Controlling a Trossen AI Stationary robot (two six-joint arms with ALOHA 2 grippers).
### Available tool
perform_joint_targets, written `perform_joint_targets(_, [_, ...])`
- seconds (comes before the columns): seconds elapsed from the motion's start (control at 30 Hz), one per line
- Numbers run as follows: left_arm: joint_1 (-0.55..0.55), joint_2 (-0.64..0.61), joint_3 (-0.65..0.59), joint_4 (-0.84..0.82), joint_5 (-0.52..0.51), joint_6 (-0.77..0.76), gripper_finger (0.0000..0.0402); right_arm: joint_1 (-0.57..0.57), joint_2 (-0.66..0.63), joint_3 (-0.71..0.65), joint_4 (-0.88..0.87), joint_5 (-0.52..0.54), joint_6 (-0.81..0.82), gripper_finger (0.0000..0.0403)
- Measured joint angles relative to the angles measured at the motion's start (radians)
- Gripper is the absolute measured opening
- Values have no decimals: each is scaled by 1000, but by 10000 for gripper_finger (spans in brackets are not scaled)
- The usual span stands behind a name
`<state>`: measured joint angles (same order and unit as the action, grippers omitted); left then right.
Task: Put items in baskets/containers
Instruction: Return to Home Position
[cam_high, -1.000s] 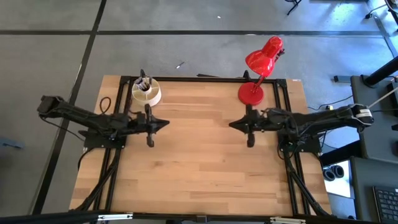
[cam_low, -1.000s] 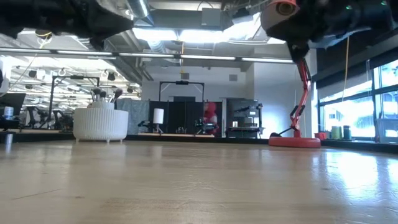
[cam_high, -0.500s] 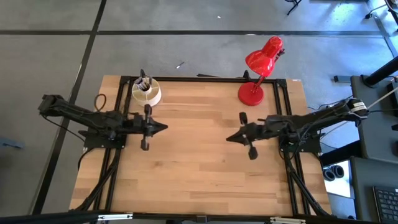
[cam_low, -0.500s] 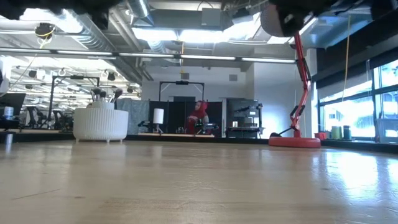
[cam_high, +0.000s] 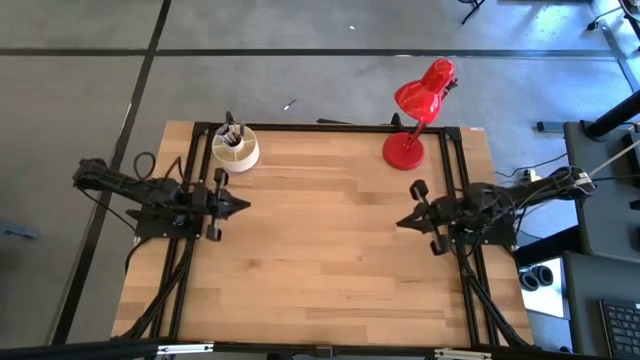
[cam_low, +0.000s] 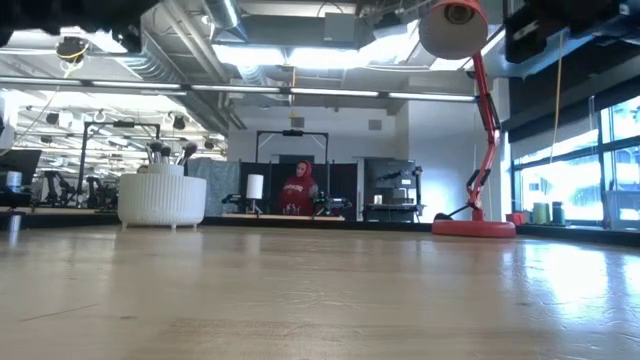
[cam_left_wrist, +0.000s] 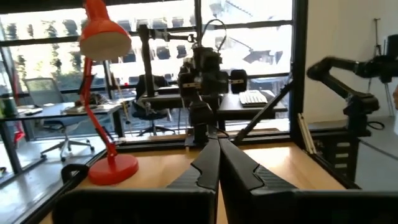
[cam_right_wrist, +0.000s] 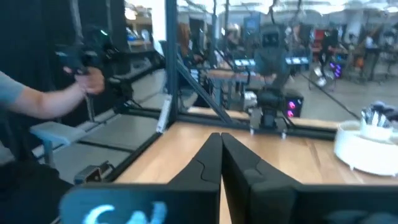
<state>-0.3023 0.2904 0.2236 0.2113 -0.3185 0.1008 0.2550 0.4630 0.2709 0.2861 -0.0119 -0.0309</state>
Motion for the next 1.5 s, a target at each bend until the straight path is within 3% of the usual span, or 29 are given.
perform_joint_targets(0.17, [0,-130,-52,-1,-5,6,5,0,-142,-62,-53,-91,-4,6])
perform_joint_targets(0.37, [0,-282,-81,-114,-6,9,2,0,-287,-136,-88,-95,-5,6])
perform_joint_targets(0.67, [-2,-290,-82,-195,-4,15,4,-1,-443,-225,-97,-60,-4,7])
perform_joint_targets(0.9, [-5,-290,-218,-59,-3,8,4,-38,-454,-266,-151,1,-3,7])
perform_joint_targets(1.1, [-1,-290,-215,-96,-17,-23,2,-84,-452,-265,-199,30,6,7])
perform_joint_targets(1.3, [-1,-290,-215,-83,-7,-12,7,-111,-452,-265,-197,29,-133,7])
perform_joint_targets(1.5, [-1,-290,-215,-95,-29,-9,5,-113,-452,-265,-207,28,-127,7])
